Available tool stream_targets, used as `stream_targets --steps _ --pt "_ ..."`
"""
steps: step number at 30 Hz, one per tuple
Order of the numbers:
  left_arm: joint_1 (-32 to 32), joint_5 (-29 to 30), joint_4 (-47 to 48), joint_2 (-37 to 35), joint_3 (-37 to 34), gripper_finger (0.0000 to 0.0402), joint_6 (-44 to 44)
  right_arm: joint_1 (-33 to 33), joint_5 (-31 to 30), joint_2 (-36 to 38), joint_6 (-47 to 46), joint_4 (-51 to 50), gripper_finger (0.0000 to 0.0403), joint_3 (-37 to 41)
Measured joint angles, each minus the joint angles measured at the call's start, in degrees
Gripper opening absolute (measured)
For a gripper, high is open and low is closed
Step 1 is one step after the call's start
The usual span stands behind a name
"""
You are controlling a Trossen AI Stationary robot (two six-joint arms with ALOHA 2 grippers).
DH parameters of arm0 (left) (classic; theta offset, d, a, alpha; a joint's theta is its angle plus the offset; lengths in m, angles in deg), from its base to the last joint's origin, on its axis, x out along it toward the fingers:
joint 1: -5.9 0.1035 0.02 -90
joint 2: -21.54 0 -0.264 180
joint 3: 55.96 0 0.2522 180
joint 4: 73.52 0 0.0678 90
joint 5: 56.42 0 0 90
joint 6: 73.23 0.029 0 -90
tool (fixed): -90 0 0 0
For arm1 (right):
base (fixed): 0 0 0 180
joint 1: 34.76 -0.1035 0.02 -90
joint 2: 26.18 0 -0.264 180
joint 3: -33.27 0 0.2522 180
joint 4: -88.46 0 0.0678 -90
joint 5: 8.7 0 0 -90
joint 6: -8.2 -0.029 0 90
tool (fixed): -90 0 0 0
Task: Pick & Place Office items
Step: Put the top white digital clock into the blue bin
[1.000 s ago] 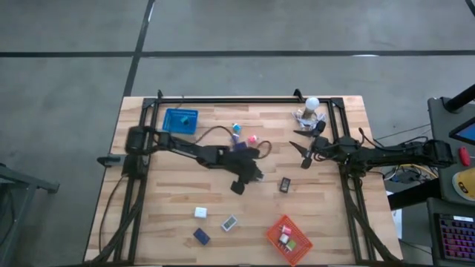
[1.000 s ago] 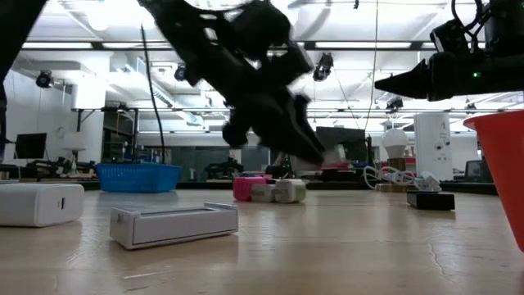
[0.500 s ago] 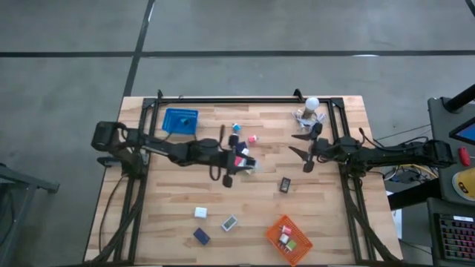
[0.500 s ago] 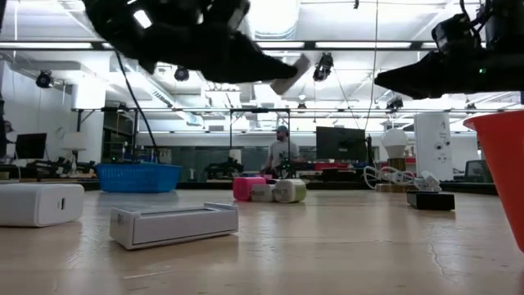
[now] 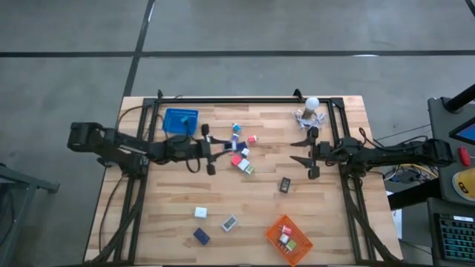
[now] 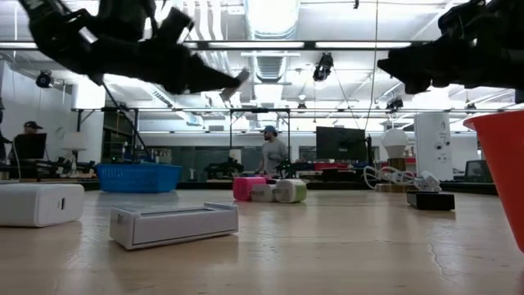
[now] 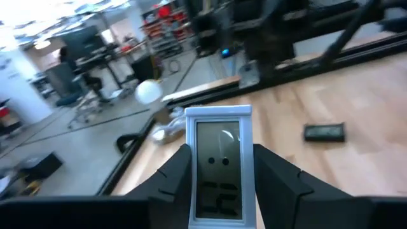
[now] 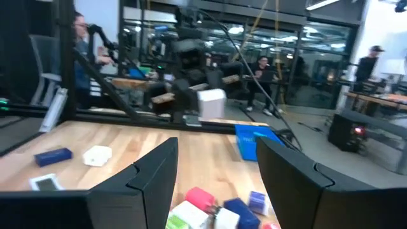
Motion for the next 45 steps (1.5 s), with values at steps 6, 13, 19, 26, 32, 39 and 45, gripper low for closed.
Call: stream_targets --steps 6,13,19,26,32,39,45 --pt "4.3 0.1 0.7 -8.9 -6.5 0.0128 -1.97 -1.45 0.64 -0.67 -0.22 0.29 0.021 0.0" --pt "10.79 -4.48 5.87 -17.24 -11.41 0.0128 -4.92 -1.94 0.79 -1.44 -0.39 0.65 0.021 0.0" --pt "16.16 -8.06 9.91 -20.92 -12.69 0.0128 -6.92 -1.94 0.98 -1.44 -0.33 0.63 0.021 0.0" --pt "21.15 -9.39 12.69 -21.9 -12.69 0.0128 -6.59 -1.94 1.01 -2.13 -0.2 0.61 0.021 0.0" --pt "26.57 -9.91 14.75 -21.9 -13.7 0.0128 -7.49 -1.94 1.01 -2.47 -0.17 0.59 0.021 0.0" --pt "32.83 -9.95 15.6 -21.9 -15.51 0.0128 -12.45 -1.94 0.99 -2.92 0.07 0.59 0.021 0.0" --pt "35.08 -6.13 19.84 -21.88 -15.53 0.0128 -13.76 -1.92 0.96 -2.93 0.24 0.63 0.021 0.0"
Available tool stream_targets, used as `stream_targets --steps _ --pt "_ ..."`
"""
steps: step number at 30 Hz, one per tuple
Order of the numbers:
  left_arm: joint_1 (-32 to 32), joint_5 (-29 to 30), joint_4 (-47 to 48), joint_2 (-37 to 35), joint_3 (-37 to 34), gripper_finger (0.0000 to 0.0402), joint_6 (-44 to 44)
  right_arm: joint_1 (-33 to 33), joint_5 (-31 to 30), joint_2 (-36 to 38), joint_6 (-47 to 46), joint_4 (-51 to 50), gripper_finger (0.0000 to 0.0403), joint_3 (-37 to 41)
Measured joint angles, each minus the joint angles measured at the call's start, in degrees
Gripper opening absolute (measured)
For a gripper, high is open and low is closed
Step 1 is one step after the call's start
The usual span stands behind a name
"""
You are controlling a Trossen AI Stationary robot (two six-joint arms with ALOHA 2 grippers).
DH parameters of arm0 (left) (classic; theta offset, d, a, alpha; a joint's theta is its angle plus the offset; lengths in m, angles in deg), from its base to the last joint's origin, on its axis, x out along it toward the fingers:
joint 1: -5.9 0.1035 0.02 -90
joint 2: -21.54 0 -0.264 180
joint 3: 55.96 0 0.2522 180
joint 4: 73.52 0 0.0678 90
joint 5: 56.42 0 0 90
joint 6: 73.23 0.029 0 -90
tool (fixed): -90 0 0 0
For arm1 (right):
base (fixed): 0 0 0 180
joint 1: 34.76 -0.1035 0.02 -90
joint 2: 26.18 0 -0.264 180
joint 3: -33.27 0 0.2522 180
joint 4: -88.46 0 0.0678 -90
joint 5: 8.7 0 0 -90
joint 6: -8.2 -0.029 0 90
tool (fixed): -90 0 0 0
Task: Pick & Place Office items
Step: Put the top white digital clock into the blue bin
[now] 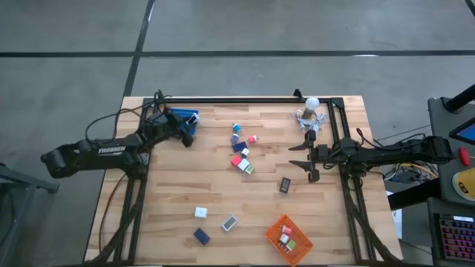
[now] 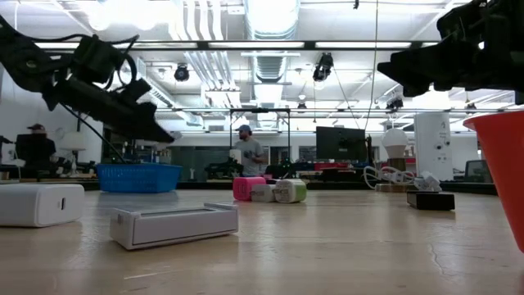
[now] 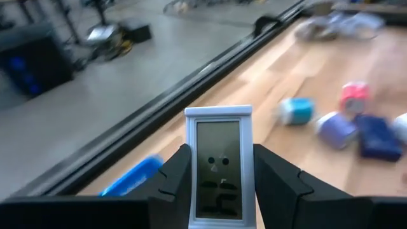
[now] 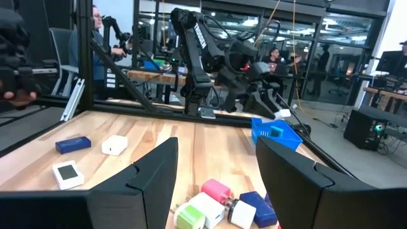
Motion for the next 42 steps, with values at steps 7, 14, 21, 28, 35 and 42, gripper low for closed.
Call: stream_targets --steps 7,14,21,28,35,42 --pt "0.54 7.1 4.77 0.0 0.06 0.0128 -1.54 0.0 -0.04 0.0 0.0 0.0 0.021 0.0" --pt "0.91 13.68 15.32 0.0 3.25 0.0128 -2.58 0.0 -0.2 0.02 0.0 0.08 0.021 0.0" --pt "1.68 14.48 20.83 0.07 5.25 0.0128 -4.2 0.0 -0.19 0.02 -0.11 0.2 0.021 0.0" --pt "3.24 14.69 23.21 1.79 6.01 0.0128 -5.11 0.0 -0.17 0.02 -0.17 0.33 0.021 0.0" --pt "4.35 15.08 24.47 4.48 6.09 0.0127 -5.3 0.02 -0.17 0.02 -0.35 0.5 0.021 0.0" --pt "4.96 15.19 26.32 8.25 7.6 0.0127 -5.46 0.02 -0.19 0.02 -0.4 0.64 0.021 0.0"
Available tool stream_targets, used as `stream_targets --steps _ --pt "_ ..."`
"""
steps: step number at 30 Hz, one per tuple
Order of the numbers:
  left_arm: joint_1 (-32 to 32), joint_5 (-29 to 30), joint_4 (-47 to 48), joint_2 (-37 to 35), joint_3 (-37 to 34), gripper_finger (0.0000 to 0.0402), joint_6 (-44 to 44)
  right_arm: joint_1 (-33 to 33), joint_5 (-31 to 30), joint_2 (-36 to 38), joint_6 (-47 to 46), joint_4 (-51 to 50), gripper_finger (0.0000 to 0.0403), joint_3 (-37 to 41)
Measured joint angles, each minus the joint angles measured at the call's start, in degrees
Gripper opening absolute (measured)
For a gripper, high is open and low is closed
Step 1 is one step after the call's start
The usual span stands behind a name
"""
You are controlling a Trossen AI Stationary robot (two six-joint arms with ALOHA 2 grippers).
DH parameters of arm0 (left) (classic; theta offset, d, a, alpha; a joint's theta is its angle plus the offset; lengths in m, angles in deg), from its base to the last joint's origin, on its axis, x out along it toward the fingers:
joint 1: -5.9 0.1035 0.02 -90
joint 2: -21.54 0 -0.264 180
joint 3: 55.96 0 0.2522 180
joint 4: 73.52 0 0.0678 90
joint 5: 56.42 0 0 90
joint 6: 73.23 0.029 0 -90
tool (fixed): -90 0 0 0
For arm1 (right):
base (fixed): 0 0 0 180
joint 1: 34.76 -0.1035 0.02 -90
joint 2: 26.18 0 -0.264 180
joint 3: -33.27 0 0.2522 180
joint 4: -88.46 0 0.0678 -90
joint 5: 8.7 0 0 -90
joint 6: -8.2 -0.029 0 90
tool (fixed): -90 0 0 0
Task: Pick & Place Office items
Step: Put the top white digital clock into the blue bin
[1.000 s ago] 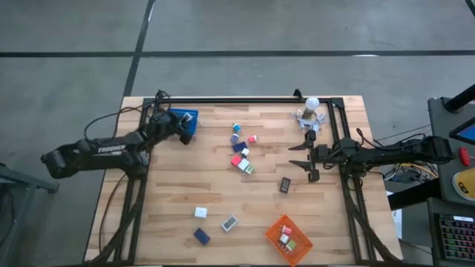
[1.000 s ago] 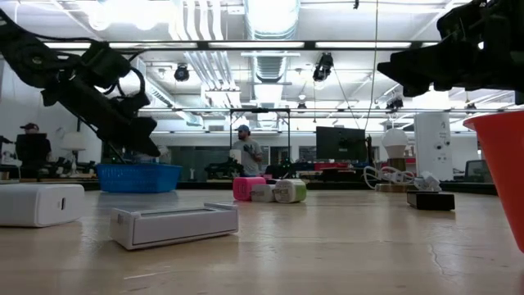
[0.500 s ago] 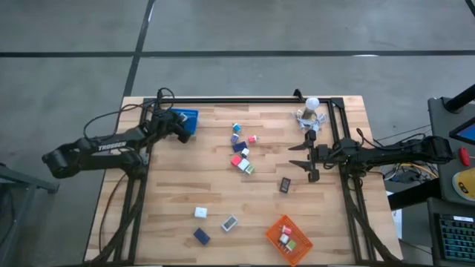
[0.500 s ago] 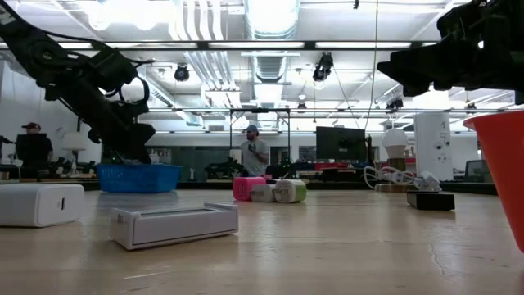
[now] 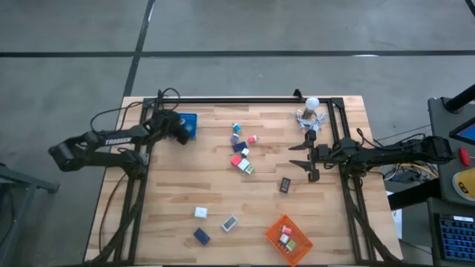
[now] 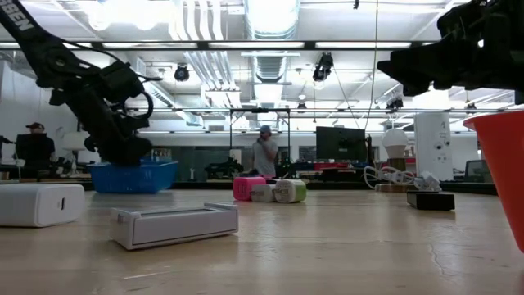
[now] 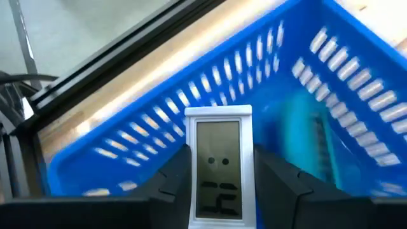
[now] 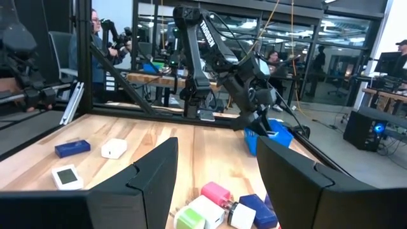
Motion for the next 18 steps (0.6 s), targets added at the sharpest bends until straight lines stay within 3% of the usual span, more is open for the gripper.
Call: stream_targets --steps 7,18 --pt "0.0 -0.83 0.53 3.25 3.17 0.0127 0.15 0.0 -1.39 0.0 0.19 0.07 0.021 0.0" --pt "0.01 -3.57 13.18 7.29 12.14 0.0134 0.02 0.0 -1.57 0.0 -0.03 0.01 0.021 0.0"
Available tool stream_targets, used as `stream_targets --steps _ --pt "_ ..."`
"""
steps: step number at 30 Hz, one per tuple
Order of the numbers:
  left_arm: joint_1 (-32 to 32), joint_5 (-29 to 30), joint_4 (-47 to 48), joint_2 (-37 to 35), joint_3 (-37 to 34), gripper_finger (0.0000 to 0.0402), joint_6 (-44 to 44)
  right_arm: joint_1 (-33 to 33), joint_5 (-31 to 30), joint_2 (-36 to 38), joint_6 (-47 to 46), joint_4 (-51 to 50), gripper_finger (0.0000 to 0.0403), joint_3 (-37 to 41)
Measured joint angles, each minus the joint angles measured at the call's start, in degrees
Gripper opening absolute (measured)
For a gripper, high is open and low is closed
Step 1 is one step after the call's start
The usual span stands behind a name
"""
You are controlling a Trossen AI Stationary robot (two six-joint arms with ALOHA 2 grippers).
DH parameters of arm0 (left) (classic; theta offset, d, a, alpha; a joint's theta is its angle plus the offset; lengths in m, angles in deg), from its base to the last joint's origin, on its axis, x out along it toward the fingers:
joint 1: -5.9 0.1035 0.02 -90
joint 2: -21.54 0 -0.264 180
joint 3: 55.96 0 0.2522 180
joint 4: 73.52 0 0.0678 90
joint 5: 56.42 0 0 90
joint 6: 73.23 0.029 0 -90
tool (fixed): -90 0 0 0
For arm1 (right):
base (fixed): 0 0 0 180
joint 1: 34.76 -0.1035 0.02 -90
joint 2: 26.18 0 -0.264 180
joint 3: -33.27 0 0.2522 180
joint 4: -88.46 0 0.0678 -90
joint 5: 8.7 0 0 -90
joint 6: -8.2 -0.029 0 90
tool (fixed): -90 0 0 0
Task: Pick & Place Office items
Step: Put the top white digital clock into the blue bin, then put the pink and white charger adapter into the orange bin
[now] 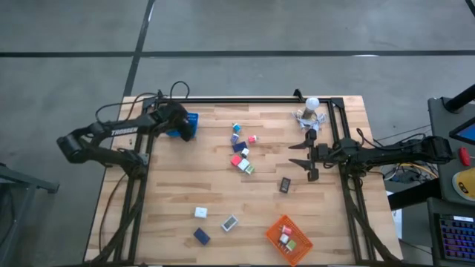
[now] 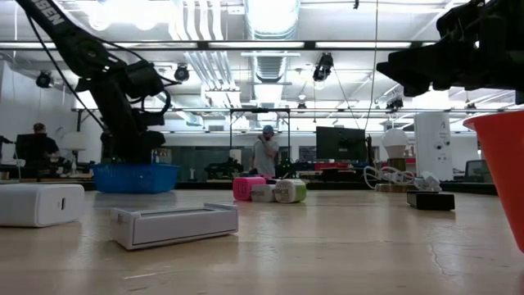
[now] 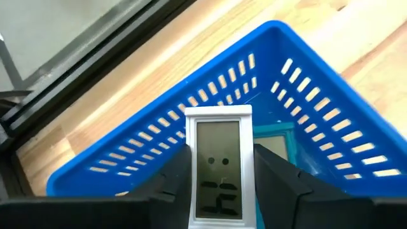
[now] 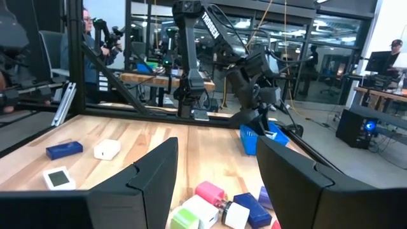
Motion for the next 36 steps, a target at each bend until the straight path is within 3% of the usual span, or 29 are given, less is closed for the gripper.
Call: stream_targets --steps 4,7,15,29,36 --pt "0.08 -0.35 2.13 1.27 1.33 0.0195 -0.18 0.0 -0.12 0.0 0.0 -0.76 0.021 0.0" --pt "0.29 -0.53 2.42 2.25 1.43 0.0217 -0.28 0.0 -0.14 0.0 0.0 -0.85 0.021 0.0" --pt "1.21 -1.53 1.24 4.67 1.48 0.0214 -0.07 0.0 -0.14 0.0 0.0 -0.88 0.021 0.0" --pt "1.04 -1.39 -2.64 0.45 1.96 0.0215 4.3 0.0 -0.82 0.0 0.2 -1.25 0.021 0.0" --pt "-1.52 -5.64 -7.42 -0.66 1.96 0.0216 8.03 0.0 -1.32 0.0 0.22 -1.66 0.021 0.0"
